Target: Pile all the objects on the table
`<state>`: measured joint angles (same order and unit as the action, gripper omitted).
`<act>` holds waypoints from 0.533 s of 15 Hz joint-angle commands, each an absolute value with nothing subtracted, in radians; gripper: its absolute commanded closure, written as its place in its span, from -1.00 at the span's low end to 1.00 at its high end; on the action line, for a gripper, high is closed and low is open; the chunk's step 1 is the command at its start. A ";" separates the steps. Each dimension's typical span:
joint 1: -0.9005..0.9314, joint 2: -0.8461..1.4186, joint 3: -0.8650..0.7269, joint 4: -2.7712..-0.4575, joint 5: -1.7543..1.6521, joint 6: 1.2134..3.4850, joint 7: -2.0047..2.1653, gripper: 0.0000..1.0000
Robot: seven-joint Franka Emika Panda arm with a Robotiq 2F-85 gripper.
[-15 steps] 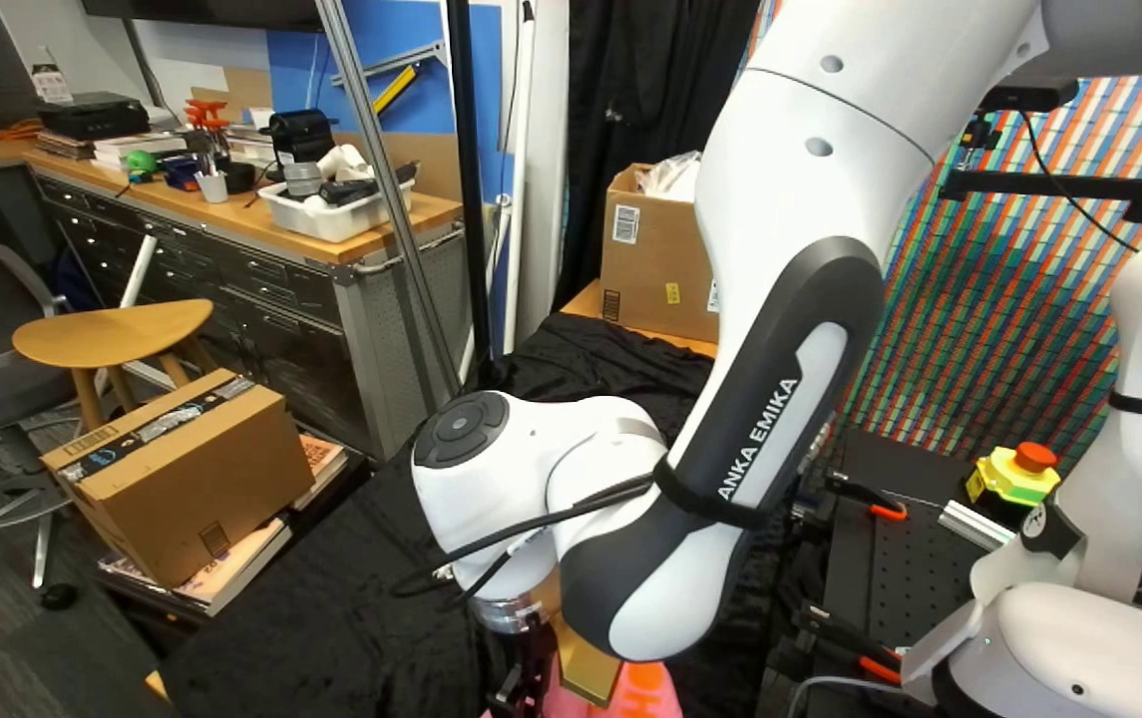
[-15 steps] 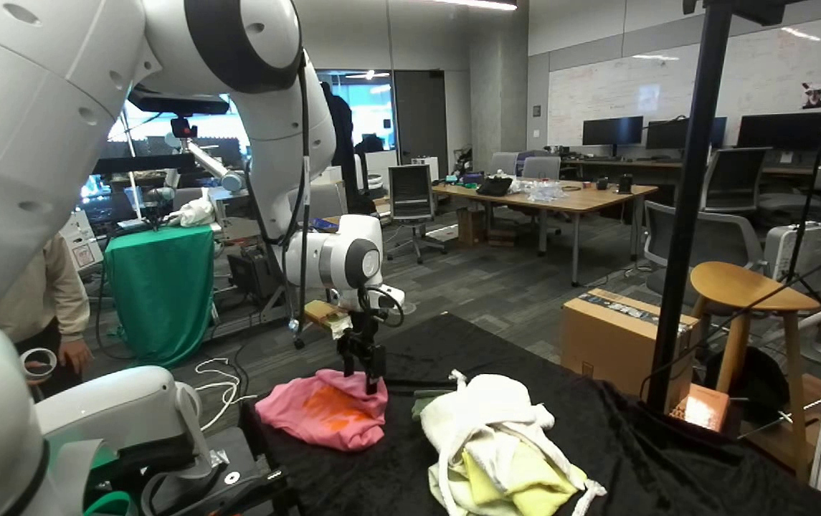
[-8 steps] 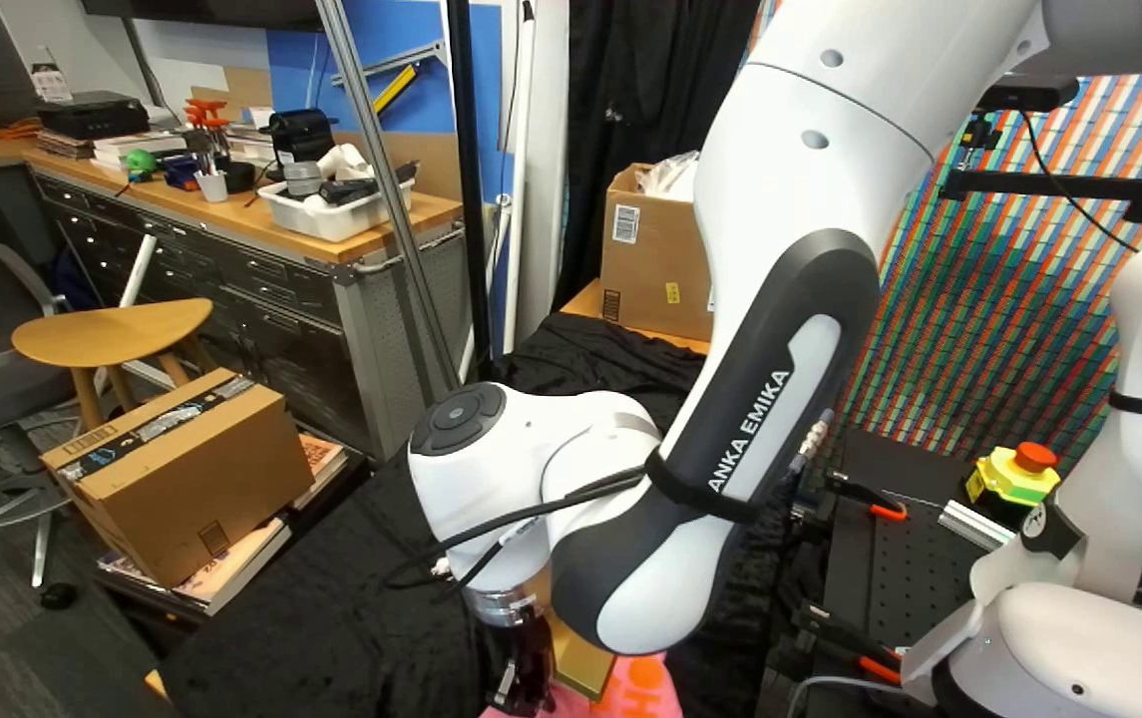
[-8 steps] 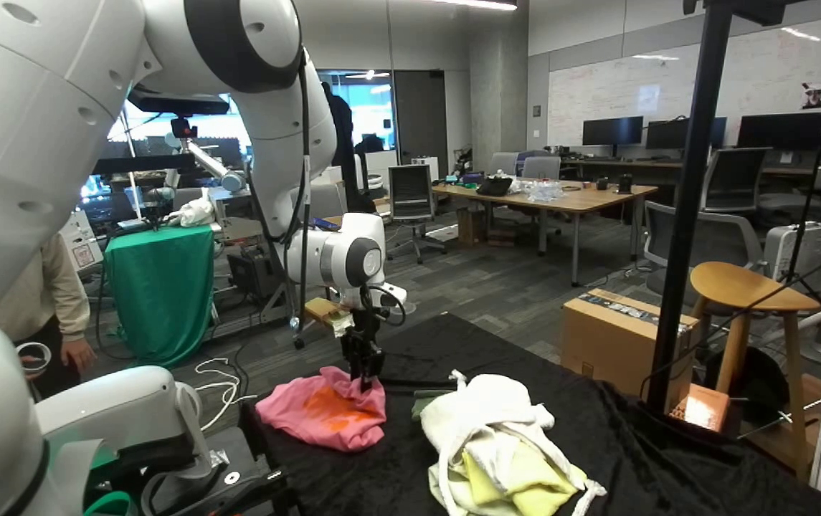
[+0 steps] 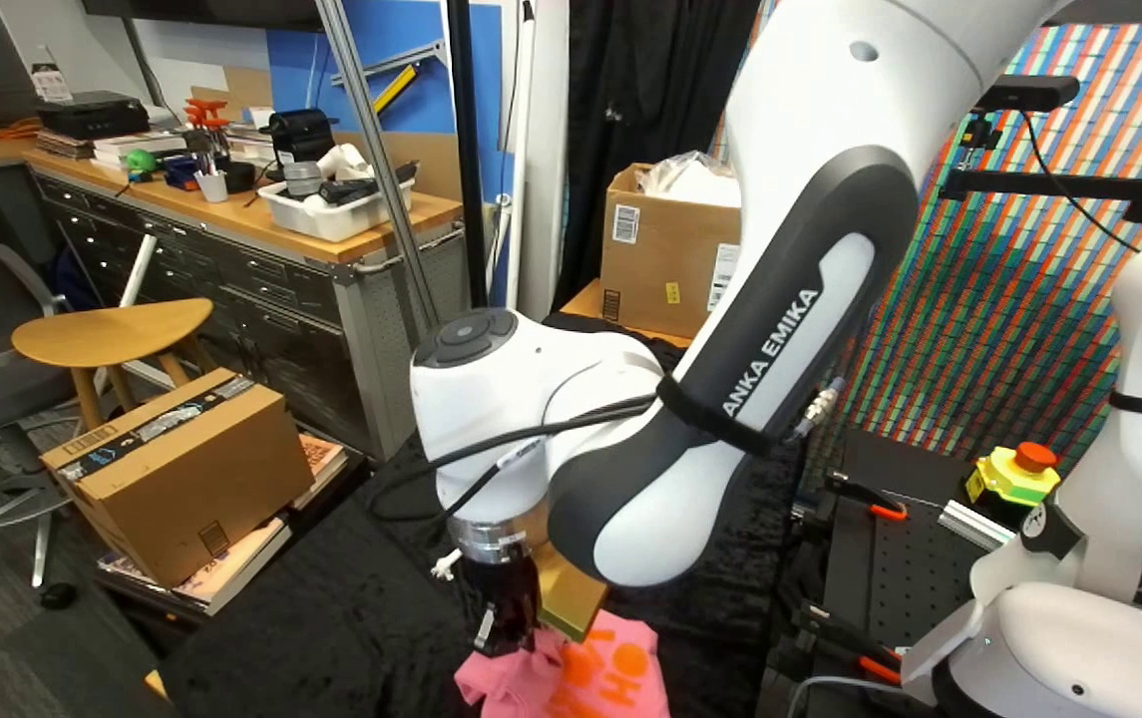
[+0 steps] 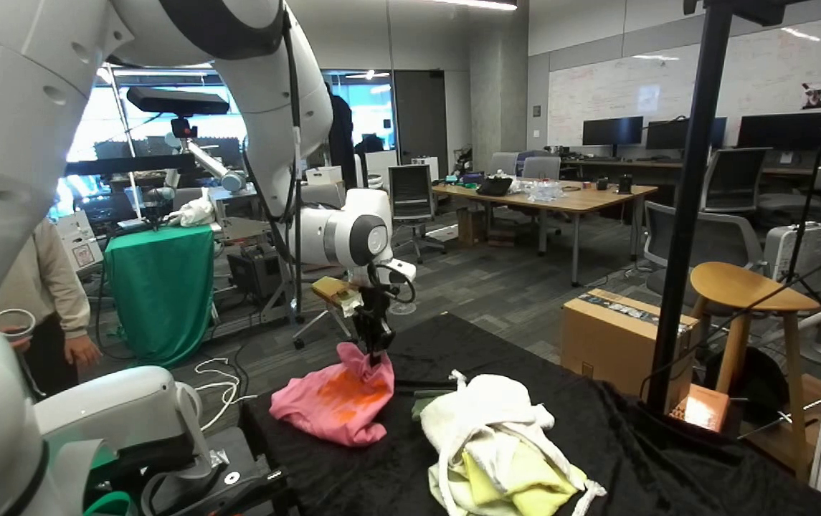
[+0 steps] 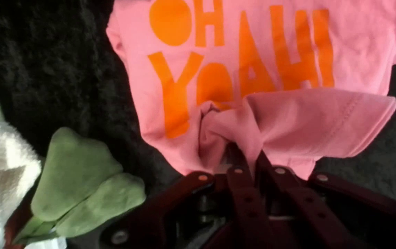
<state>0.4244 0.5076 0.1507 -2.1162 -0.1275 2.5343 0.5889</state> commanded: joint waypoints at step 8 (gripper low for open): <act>0.355 0.054 0.078 -2.313 -0.205 2.551 0.666 0.95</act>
<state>0.3885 0.1912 0.0795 -2.2365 -0.1614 2.5418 0.6108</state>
